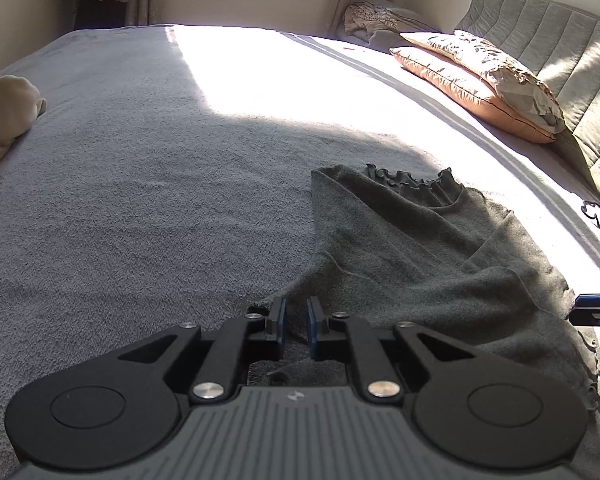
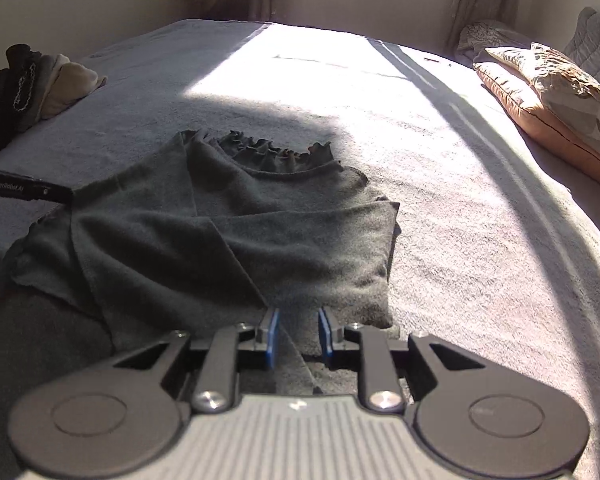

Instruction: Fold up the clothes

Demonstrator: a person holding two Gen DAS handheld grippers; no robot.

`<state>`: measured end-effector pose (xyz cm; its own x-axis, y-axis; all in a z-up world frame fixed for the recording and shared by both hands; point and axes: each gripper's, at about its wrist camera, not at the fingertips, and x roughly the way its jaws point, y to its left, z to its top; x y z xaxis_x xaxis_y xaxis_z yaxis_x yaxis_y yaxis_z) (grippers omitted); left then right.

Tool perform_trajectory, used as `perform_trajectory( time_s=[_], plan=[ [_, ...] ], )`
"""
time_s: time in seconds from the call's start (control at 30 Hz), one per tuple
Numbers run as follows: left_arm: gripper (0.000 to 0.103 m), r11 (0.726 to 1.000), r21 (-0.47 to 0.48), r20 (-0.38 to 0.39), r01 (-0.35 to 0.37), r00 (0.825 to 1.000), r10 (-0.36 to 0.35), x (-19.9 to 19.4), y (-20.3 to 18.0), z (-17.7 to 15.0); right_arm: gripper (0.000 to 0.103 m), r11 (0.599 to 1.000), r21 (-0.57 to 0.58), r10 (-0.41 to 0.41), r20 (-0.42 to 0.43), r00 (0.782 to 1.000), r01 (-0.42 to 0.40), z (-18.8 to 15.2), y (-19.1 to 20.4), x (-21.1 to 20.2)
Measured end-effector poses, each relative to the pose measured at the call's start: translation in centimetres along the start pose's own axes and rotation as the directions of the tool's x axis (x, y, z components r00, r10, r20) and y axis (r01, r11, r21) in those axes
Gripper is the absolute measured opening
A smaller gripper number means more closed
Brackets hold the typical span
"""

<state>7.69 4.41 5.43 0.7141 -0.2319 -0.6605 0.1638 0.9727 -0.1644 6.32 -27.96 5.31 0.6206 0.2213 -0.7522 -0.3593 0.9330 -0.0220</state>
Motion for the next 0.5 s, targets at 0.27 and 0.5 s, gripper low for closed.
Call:
perform_trajectory(
  time_s=[0.27, 0.5],
  plan=[
    [0.016, 0.998, 0.042, -0.033, 0.055, 0.998, -0.054, 1.3, -1.8, -0.6, 0.04, 0.978, -0.128, 0.172, 0.036, 0.984, -0.166, -3.3, 2.1, -4.2],
    [0.016, 0.999, -0.031, -0.084, 0.018, 0.996, -0.02, 2.7, -0.8, -0.5, 0.003, 0.932, -0.312, 0.155, -0.118, 0.981, -0.185, -5.6, 6.2, -2.4]
  ],
)
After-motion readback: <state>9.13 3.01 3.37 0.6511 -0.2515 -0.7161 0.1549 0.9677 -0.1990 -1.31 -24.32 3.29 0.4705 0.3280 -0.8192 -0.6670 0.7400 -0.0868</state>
